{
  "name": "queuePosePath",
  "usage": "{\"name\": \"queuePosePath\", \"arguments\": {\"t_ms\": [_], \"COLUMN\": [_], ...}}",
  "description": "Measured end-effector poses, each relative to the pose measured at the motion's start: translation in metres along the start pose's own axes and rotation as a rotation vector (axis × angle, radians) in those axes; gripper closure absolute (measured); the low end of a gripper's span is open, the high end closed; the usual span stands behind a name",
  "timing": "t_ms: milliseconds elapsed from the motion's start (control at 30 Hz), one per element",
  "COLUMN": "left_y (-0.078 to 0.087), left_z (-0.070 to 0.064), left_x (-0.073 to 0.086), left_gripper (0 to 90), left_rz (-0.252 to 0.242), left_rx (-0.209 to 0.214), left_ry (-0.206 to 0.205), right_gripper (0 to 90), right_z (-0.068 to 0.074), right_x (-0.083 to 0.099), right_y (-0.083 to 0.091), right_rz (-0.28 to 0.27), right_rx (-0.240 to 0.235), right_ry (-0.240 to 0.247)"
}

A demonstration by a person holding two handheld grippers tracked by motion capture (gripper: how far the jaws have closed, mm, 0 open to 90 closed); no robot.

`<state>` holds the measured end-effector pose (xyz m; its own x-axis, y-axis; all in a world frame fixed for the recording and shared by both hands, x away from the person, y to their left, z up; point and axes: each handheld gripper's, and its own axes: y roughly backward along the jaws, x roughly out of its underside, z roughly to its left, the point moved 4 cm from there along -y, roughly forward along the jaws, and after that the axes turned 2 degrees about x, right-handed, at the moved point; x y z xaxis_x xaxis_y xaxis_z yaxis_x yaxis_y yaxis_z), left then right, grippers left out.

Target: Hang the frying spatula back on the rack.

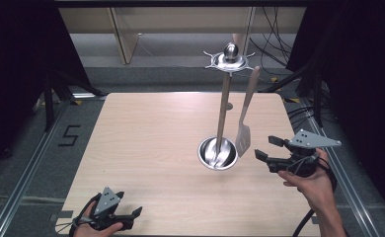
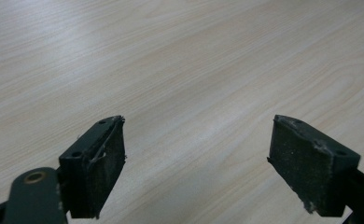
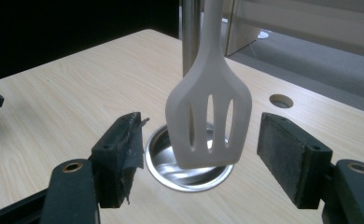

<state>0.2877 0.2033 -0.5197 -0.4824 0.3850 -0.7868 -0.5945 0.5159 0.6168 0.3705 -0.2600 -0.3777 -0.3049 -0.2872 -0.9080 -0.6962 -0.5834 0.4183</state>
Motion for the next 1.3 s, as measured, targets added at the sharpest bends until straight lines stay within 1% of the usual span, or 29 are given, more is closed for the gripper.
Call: {"name": "queuePosePath", "arguments": {"t_ms": [33, 67, 100, 133, 167, 200, 300, 367, 500, 533, 567, 600, 633, 667, 700, 733, 767, 800, 833, 900, 933, 967, 1000, 1033, 1167, 1200, 1233, 1267, 1300], "left_y": [0.000, 0.000, 0.000, 0.000, 0.000, 0.000, 0.000, 0.000, -0.001, -0.001, 0.000, -0.001, -0.001, -0.001, 0.000, 0.000, 0.000, 0.000, 0.000, 0.000, 0.000, 0.000, -0.001, -0.001, -0.002, -0.002, -0.001, -0.001, -0.001], "left_z": [0.000, 0.000, 0.000, 0.000, 0.000, 0.000, 0.000, 0.001, 0.002, 0.001, 0.001, 0.001, 0.005, 0.008, 0.008, 0.006, 0.003, 0.003, 0.005, 0.007, 0.006, 0.006, 0.005, -0.001, 0.000, -0.002, -0.001, -0.001, -0.001], "left_x": [0.000, 0.000, 0.000, 0.000, 0.000, 0.000, 0.000, 0.000, 0.000, 0.000, 0.000, 0.000, -0.001, -0.002, -0.002, -0.002, 0.000, 0.000, -0.001, -0.002, -0.002, -0.001, -0.001, 0.000, -0.001, 0.000, 0.000, 0.000, 0.000], "left_gripper": [17.7, 17.7, 17.7, 17.7, 17.7, 17.7, 17.7, 17.7, 17.7, 17.7, 17.7, 17.7, 17.7, 17.7, 17.7, 17.7, 17.7, 17.7, 17.7, 17.7, 17.7, 17.7, 17.7, 17.7, 17.7, 17.7, 17.7, 17.7, 17.7], "left_rz": [-0.002, -0.002, -0.001, -0.002, -0.002, -0.002, -0.003, -0.001, -0.001, -0.004, 0.004, -0.009, 0.000, 0.002, 0.011, 0.009, 0.009, 0.009, 0.010, 0.010, 0.009, 0.009, 0.002, -0.010, -0.012, -0.013, -0.007, -0.007, -0.001], "left_rx": [-0.001, 0.000, -0.001, -0.001, -0.001, -0.001, -0.001, -0.001, -0.007, -0.002, -0.001, -0.008, -0.015, -0.016, -0.013, -0.013, -0.012, -0.012, -0.012, -0.012, -0.012, -0.012, -0.014, -0.006, -0.008, -0.009, -0.002, -0.002, -0.003], "left_ry": [0.000, 0.000, 0.001, 0.003, -0.001, -0.003, -0.010, -0.012, -0.024, -0.023, -0.019, -0.015, -0.072, -0.120, -0.116, -0.095, -0.043, -0.043, -0.077, -0.106, -0.097, -0.087, -0.085, -0.005, -0.020, 0.006, -0.011, -0.011, -0.012], "right_gripper": [32.1, 32.1, 32.0, 32.0, 32.0, 32.0, 31.9, 31.8, 31.6, 31.6, 31.5, 31.3, 31.2, 31.2, 31.0, 31.0, 31.0, 31.0, 30.9, 30.8, 30.7, 30.6, 30.5, 30.1, 29.8, 29.8, 29.6, 29.6, 29.6], "right_z": [-0.001, 0.002, 0.001, 0.001, 0.001, 0.001, 0.000, 0.001, 0.001, -0.001, 0.002, 0.002, 0.000, 0.000, 0.001, 0.001, 0.003, 0.003, 0.003, 0.004, 0.004, 0.005, 0.005, 0.006, 0.008, 0.009, 0.010, 0.010, 0.012], "right_x": [0.001, 0.003, 0.006, 0.006, 0.006, 0.009, 0.013, 0.016, 0.022, 0.023, 0.024, 0.027, 0.028, 0.028, 0.031, 0.032, 0.034, 0.034, 0.038, 0.040, 0.041, 0.044, 0.046, 0.049, 0.052, 0.054, 0.057, 0.057, 0.061], "right_y": [0.001, 0.000, 0.002, 0.002, 0.000, 0.001, -0.001, 0.001, 0.001, 0.000, 0.001, 0.000, 0.000, 0.000, -0.001, -0.002, -0.002, -0.002, -0.004, -0.003, -0.004, -0.005, -0.006, -0.007, -0.008, -0.009, -0.010, -0.010, -0.009], "right_rz": [-0.001, -0.002, 0.022, 0.022, 0.005, 0.017, 0.011, 0.037, 0.048, 0.034, 0.054, 0.049, 0.053, 0.053, 0.060, 0.062, 0.070, 0.070, 0.076, 0.087, 0.090, 0.096, 0.102, 0.109, 0.112, 0.119, 0.111, 0.111, 0.126], "right_rx": [0.005, 0.001, -0.005, -0.005, 0.003, 0.000, 0.007, -0.001, 0.003, -0.002, -0.005, 0.001, -0.002, -0.002, 0.001, -0.003, -0.002, -0.002, -0.002, -0.003, -0.008, -0.005, -0.007, -0.010, -0.014, -0.013, -0.022, -0.022, -0.020], "right_ry": [0.006, -0.027, -0.015, -0.015, -0.009, -0.014, -0.012, -0.039, -0.036, -0.016, -0.043, -0.040, -0.018, -0.018, -0.017, -0.022, -0.036, -0.036, -0.035, -0.040, -0.035, -0.048, -0.035, -0.040, -0.042, -0.042, -0.037, -0.037, -0.048]}}
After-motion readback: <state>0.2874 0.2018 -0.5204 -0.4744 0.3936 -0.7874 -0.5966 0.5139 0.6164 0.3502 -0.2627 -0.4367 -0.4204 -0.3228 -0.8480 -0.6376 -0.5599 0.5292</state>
